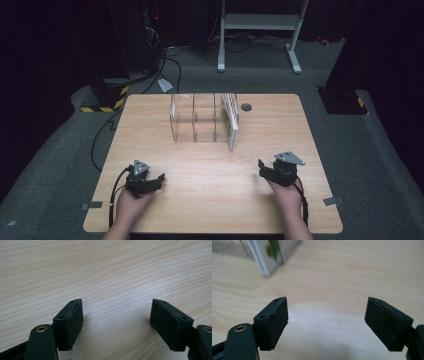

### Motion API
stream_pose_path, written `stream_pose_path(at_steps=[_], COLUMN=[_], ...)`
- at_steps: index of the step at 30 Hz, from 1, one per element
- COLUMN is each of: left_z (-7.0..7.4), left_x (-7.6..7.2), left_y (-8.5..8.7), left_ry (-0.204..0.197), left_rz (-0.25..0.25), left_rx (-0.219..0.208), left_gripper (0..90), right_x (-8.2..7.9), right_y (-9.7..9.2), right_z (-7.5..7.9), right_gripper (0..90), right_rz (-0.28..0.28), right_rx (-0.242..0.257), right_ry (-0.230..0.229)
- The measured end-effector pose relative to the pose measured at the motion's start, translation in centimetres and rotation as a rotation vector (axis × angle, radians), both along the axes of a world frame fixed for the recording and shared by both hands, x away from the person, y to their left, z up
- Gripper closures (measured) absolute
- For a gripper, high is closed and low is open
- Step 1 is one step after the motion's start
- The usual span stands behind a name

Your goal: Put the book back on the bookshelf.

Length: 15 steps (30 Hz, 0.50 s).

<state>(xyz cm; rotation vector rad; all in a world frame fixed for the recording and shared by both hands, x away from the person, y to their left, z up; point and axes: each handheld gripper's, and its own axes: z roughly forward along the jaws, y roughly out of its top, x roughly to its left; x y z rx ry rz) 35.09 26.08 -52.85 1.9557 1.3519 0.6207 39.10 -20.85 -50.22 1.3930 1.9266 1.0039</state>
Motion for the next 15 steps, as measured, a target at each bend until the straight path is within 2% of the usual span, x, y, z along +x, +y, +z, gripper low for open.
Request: stream_pose_path(at_steps=[2,3,5,8,11,15], left_z=[0.0,0.0,0.0,0.0,0.0,0.0], left_x=[0.0,0.0,0.0,0.0,0.0,0.1], left_y=[0.0,0.0,0.0,0.0,0.0,0.0], left_ry=[0.001,0.000,0.000,0.001,0.001,0.001], left_rz=[0.000,-0.001,-0.001,0.001,0.001,-0.003], left_rx=[-0.002,0.001,0.001,-0.003,-0.004,-0.002], left_gripper=[26.8,26.8,26.7,26.7,26.7,26.7], right_x=[-0.4,-0.6,-1.1,-1.8,-2.1,-2.0], right_y=[-1.0,-1.7,-2.6,-3.2,-3.3,-2.6], right_z=[-0.6,-1.1,-1.8,-2.1,-2.2,-2.2], right_gripper=[17.7,16.9,17.3,17.9,15.5,14.0], right_rz=[-0.006,-0.008,-0.006,0.017,0.036,0.056], right_rx=[-0.005,-0.025,-0.046,-0.050,-0.056,-0.070], right_ry=[0.055,0.090,0.124,0.158,0.165,0.168])
